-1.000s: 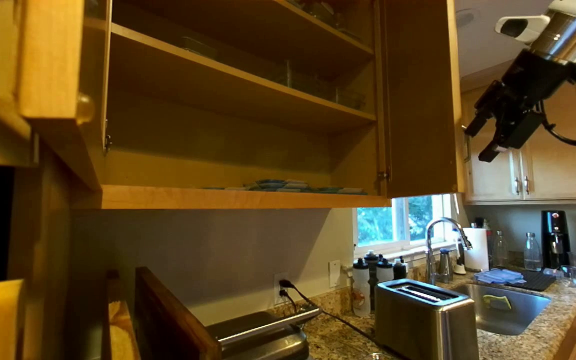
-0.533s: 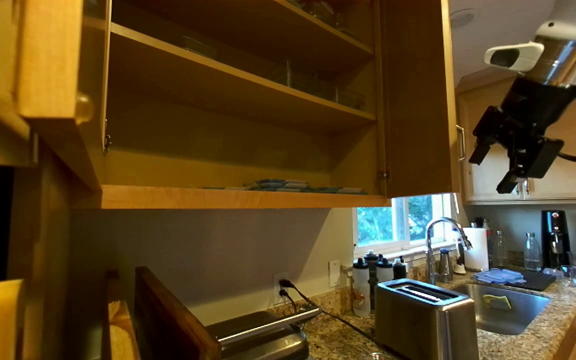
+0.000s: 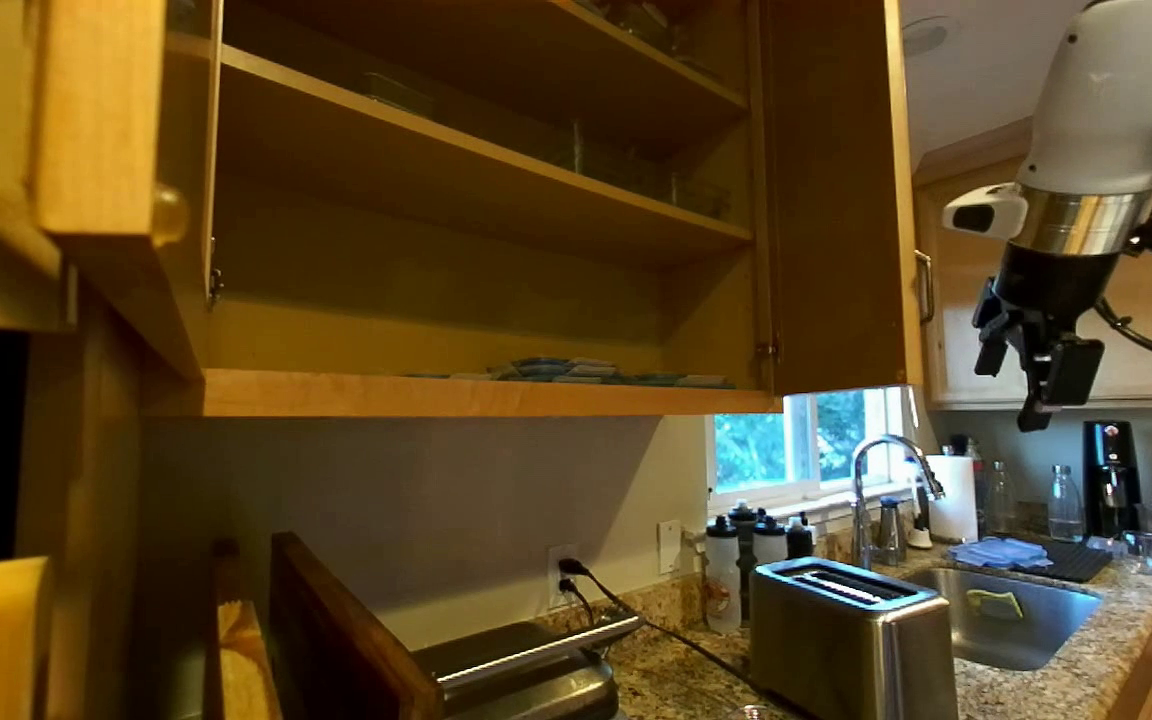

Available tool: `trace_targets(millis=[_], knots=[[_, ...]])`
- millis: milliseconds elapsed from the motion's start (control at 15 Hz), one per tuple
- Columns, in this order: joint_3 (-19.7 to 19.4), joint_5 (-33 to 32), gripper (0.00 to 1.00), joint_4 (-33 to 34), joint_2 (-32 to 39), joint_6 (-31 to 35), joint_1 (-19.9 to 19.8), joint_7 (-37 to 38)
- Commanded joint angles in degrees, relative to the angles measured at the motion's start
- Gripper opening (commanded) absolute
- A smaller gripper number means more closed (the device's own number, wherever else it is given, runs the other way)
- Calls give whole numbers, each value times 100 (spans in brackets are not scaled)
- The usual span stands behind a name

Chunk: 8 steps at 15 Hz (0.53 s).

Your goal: Close the top cabinet

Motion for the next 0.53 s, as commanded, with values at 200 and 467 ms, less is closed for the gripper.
trace_targets(millis=[200,467], knots=[[-1298,164,100,720,128,100,-222,146],[-1754,534,100,1292,599,332,-201,236]])
